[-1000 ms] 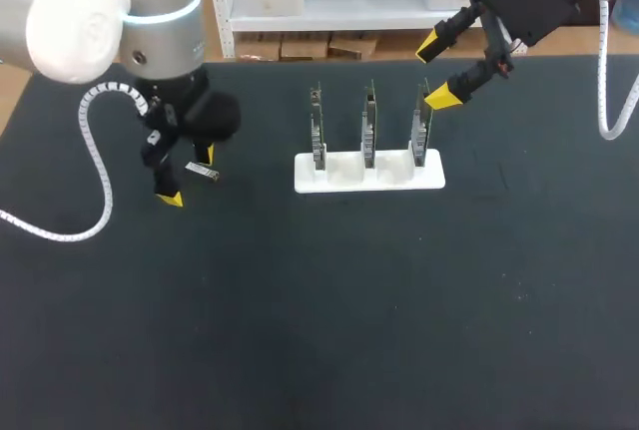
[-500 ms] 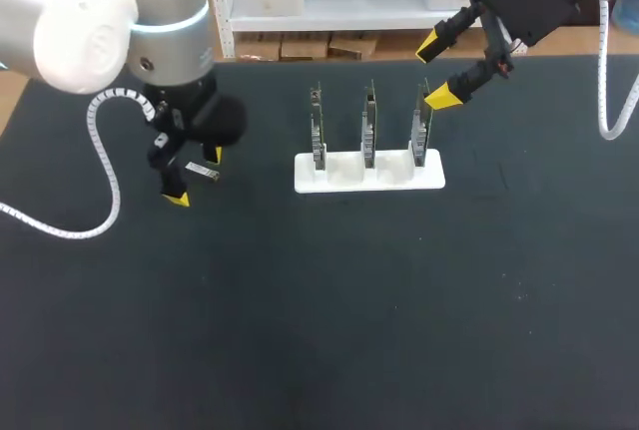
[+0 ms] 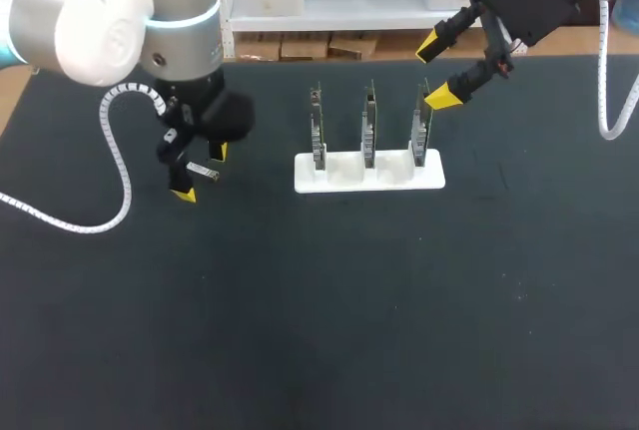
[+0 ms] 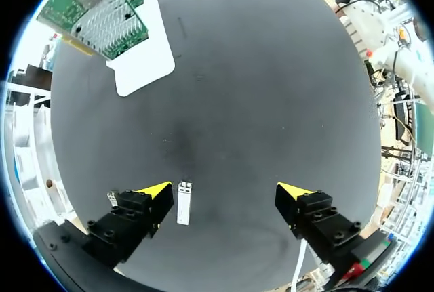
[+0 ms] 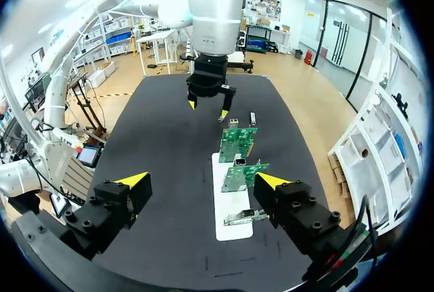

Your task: Pick up the optical module with the left hand, and insert it into the network port with the right hand.

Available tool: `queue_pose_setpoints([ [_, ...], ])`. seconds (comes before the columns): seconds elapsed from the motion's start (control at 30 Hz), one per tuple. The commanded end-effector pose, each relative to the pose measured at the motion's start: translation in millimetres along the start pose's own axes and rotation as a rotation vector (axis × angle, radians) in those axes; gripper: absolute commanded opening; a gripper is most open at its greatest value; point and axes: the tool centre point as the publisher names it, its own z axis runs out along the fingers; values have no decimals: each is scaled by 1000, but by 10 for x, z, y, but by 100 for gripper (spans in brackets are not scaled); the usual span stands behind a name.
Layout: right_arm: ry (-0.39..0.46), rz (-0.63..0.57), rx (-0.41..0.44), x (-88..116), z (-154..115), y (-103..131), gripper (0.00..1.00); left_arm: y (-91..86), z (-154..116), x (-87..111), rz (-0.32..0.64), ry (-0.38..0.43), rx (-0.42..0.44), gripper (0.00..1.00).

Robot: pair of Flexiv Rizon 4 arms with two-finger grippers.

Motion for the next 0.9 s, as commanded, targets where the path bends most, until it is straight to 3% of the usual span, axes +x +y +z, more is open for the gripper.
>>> queue_pose_setpoints([
  [0.03,-2,-1,-2,4,4,-9,100,72,5,39,-8,1,20,100],
  [0.5,-2,-1,-2,4,4,-9,100,93,64,159,-45,-5,31,100],
  [0.57,-2,-1,-2,4,4,-9,100,98,76,169,-47,-7,32,92],
  [0.6,-2,-1,-2,4,4,-9,100,101,81,174,-48,-9,32,82],
  [0.63,-2,-1,-2,4,4,-9,100,104,88,179,-48,-9,32,61],
  [0.67,-2,-1,-2,4,4,-9,100,112,97,188,-51,-11,33,45],
  [0.8,-2,-1,-2,4,4,-9,100,135,112,212,-58,-17,32,44],
  [0.9,-2,-1,-2,4,4,-9,100,146,128,229,-65,-30,40,49],
])
